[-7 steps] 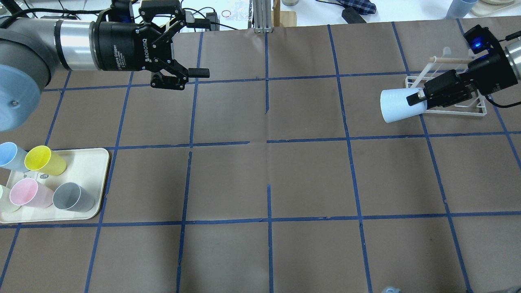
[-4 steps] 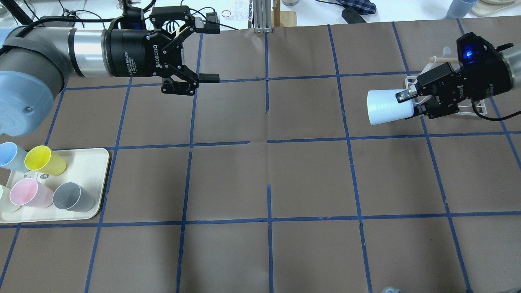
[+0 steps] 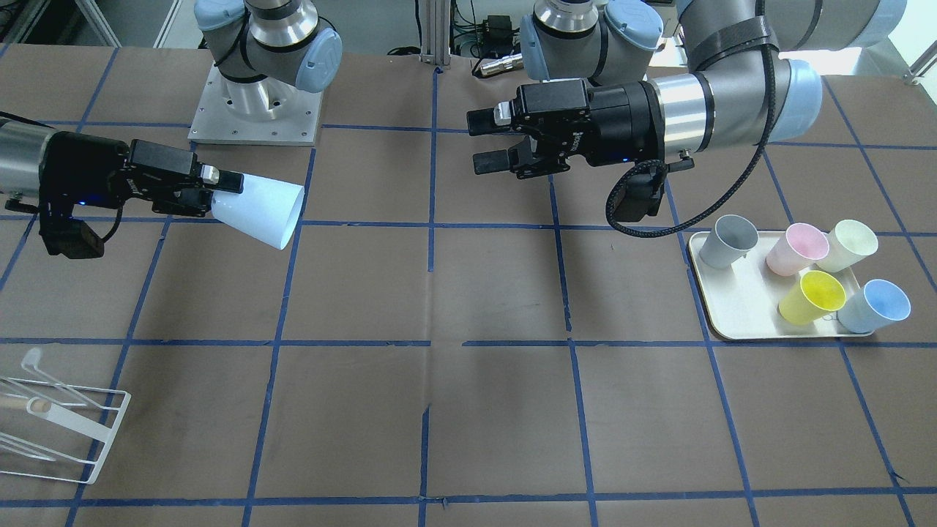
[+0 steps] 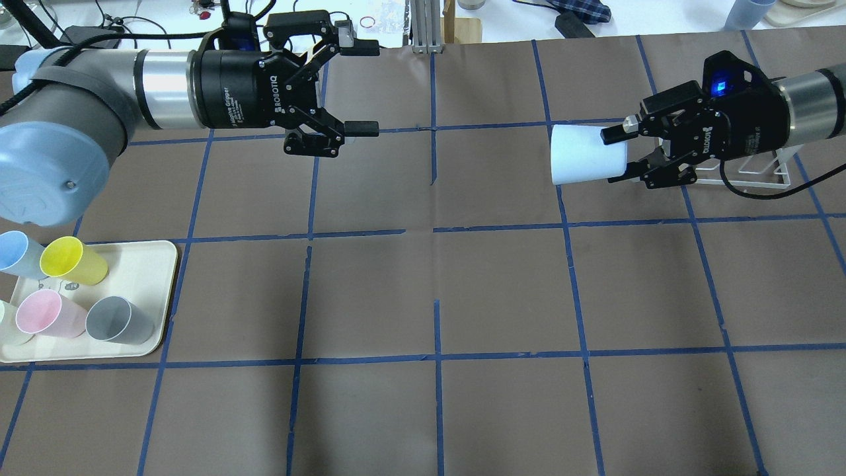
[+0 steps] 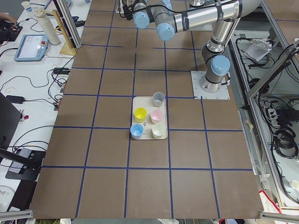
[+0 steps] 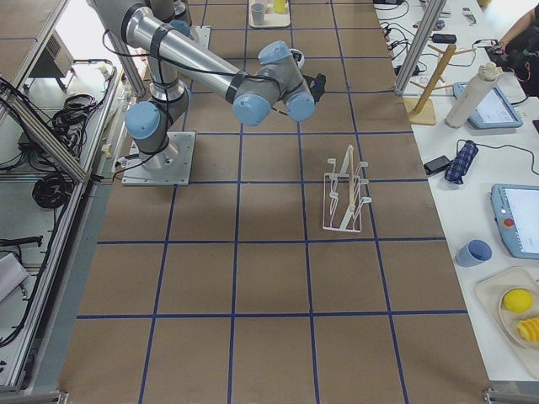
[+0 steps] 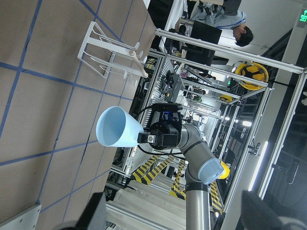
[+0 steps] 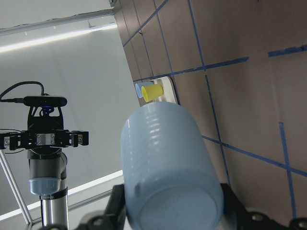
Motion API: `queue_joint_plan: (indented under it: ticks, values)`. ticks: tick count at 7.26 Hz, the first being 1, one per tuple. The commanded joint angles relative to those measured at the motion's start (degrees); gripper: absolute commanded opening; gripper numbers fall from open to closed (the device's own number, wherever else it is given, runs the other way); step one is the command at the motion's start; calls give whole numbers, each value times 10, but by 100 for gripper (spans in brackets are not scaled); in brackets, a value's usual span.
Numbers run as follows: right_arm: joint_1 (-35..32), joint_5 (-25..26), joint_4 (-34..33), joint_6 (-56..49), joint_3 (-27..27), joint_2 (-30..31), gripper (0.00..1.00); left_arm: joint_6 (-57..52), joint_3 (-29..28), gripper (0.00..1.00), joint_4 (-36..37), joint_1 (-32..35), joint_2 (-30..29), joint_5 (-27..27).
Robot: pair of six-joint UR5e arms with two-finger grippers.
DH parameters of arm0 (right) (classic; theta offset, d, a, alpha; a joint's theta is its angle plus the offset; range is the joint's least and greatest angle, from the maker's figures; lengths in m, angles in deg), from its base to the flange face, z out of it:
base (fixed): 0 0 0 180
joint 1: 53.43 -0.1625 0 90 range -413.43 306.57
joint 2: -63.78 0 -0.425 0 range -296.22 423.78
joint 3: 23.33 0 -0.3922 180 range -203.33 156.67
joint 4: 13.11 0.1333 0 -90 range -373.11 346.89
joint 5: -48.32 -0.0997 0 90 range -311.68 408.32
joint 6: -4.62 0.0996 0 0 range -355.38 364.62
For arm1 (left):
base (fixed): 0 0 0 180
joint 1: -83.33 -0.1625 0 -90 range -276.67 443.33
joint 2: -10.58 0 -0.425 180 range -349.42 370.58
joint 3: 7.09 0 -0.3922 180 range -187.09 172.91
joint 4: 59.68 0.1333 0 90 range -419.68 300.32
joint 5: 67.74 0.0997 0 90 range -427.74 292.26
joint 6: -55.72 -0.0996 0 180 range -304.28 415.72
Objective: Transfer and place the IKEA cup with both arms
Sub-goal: 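Carry the cup toward the left gripper while the left gripper approaches its rim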
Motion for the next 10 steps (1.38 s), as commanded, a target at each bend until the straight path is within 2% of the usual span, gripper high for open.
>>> queue_joint_plan:
  ticks: [1, 2, 4, 6, 9, 10]
  values:
    - [-37, -67, 32, -7, 1, 15, 46, -21, 2, 100, 2, 8, -2, -32]
    - [-53, -105, 41, -6, 1, 22, 46, -40, 7, 100, 7, 8, -10, -39]
    - [-84, -145, 41, 0, 5, 31, 46, -41, 9, 100, 46, 10, -24, -40]
    - [-92, -146, 43, 4, 5, 38, 46, -30, 8, 100, 97, 13, -39, -70]
    - [-118, -147, 48, 7, 5, 54, 47, -29, 2, 100, 119, 53, -52, -98]
    - [-132, -165, 48, 6, 5, 54, 47, -29, 2, 100, 132, 55, -58, -97]
